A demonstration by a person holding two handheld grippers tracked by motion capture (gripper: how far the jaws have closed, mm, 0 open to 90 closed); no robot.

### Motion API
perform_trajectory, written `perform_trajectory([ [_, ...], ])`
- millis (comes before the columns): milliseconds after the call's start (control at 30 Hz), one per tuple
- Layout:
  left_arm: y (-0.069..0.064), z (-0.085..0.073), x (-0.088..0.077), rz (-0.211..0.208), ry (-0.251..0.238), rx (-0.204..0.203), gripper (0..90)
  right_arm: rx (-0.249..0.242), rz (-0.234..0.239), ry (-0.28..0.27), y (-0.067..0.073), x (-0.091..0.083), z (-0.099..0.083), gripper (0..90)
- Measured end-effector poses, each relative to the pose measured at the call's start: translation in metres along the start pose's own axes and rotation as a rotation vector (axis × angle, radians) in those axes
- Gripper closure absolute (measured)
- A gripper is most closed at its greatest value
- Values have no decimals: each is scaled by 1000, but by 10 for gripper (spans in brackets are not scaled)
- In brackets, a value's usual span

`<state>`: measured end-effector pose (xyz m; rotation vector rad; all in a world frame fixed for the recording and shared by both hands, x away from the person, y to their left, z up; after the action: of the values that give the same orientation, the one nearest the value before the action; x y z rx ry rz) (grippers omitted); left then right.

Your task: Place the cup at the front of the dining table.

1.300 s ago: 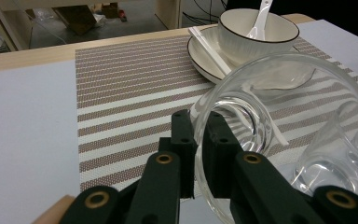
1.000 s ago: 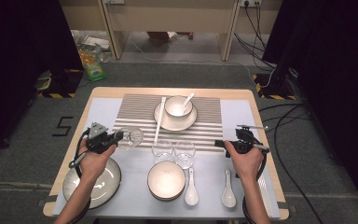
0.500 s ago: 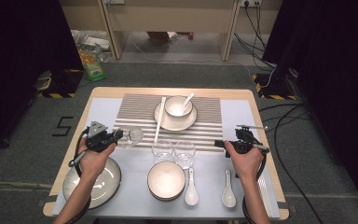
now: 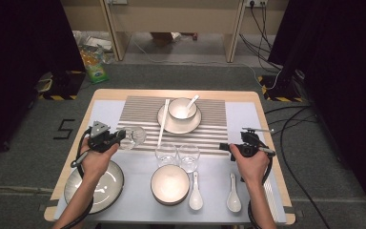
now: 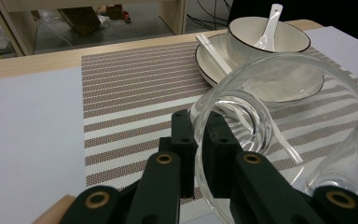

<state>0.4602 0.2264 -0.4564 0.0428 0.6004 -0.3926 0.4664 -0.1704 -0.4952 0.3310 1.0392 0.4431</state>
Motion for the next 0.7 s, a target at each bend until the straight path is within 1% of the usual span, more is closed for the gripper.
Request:
perform_trajectory([
  [700,3,7,3,5,-7,-10,840,-2,-1,-1,0,0,0,499],
])
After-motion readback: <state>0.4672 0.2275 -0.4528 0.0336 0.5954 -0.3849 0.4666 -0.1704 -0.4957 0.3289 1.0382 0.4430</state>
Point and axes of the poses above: each handheld gripper's, and its own axes: x roughly forward along the jaws, z roughly out of its top, y roughly to its left, the point moved 8 cm from there along x, roughly forward along the jaws, and after that the axes turned 6 degrees about y, right-handed, at the moved point
